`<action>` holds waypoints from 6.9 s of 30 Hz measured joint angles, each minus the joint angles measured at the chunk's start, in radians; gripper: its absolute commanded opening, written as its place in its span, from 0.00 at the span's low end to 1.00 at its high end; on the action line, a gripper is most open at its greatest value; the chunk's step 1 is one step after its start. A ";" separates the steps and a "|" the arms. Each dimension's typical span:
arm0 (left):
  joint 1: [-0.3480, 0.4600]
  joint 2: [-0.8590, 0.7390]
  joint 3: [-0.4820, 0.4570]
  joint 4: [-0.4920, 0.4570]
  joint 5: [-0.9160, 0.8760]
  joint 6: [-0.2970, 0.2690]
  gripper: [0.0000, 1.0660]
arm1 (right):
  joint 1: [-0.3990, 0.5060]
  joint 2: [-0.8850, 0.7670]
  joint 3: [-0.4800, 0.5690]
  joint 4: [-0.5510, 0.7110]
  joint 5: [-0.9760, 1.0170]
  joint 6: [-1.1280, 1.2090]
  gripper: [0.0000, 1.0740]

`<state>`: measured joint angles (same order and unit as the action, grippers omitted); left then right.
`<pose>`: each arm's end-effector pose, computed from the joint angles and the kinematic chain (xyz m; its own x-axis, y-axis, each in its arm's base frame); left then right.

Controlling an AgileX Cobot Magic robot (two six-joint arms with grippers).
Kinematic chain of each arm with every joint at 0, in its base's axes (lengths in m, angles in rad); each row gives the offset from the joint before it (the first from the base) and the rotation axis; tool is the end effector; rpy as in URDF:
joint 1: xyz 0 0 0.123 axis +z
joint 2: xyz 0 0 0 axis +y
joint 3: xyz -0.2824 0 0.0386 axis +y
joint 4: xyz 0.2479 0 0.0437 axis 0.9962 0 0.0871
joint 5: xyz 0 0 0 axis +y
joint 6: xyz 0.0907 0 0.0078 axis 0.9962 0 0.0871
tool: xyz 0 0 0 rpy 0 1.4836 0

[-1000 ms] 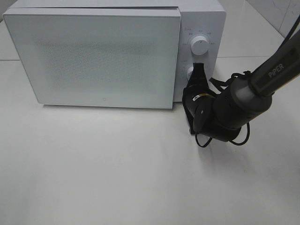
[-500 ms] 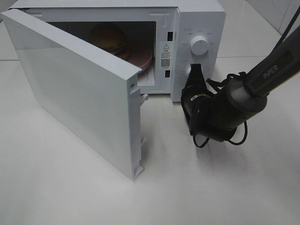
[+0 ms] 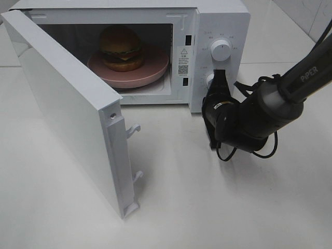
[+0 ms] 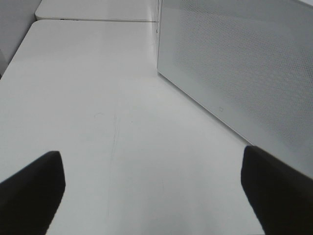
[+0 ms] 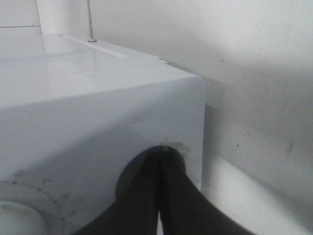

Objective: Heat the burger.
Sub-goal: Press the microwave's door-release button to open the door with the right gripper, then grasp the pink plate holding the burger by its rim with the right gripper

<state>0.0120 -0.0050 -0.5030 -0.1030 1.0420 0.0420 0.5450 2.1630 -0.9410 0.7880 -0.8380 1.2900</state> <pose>-0.0053 -0.0082 0.2798 -0.4306 -0.0152 -0.9024 0.0638 0.9968 -0.0473 0.3536 0.1583 0.0826 0.0816 0.9956 0.0458 0.3806 -0.0736 0.9218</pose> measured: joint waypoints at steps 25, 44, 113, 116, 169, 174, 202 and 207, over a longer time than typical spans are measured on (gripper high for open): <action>0.000 0.000 0.000 0.000 0.000 0.000 0.84 | -0.022 -0.149 0.152 -0.164 0.127 0.027 0.00; 0.000 0.000 0.000 0.000 0.000 0.000 0.84 | -0.022 -0.403 0.290 -0.195 0.452 -0.275 0.01; 0.000 0.000 0.000 0.000 0.000 0.000 0.84 | -0.022 -0.700 -0.017 -0.725 1.470 -2.654 0.28; 0.000 0.000 0.000 0.000 0.000 0.000 0.84 | -0.022 -0.700 -0.017 -0.742 1.420 -2.688 0.42; 0.000 0.000 0.000 0.000 0.000 0.000 0.84 | 0.063 -0.226 -0.437 -0.993 1.185 -2.621 0.81; 0.000 0.000 0.000 0.000 0.000 0.000 0.84 | 0.063 -0.190 -0.479 -0.993 1.185 -2.620 0.81; 0.000 0.000 0.000 0.003 0.000 0.000 0.84 | 0.071 0.113 -0.805 -0.939 1.178 -2.582 0.76; 0.000 0.000 0.000 0.004 0.000 0.000 0.84 | 0.074 0.150 -0.860 -0.938 1.192 -2.563 0.76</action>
<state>0.0120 -0.0050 -0.5030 -0.0990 1.0420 0.0420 0.6190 2.3130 -1.8010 -0.1500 0.3540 -1.2730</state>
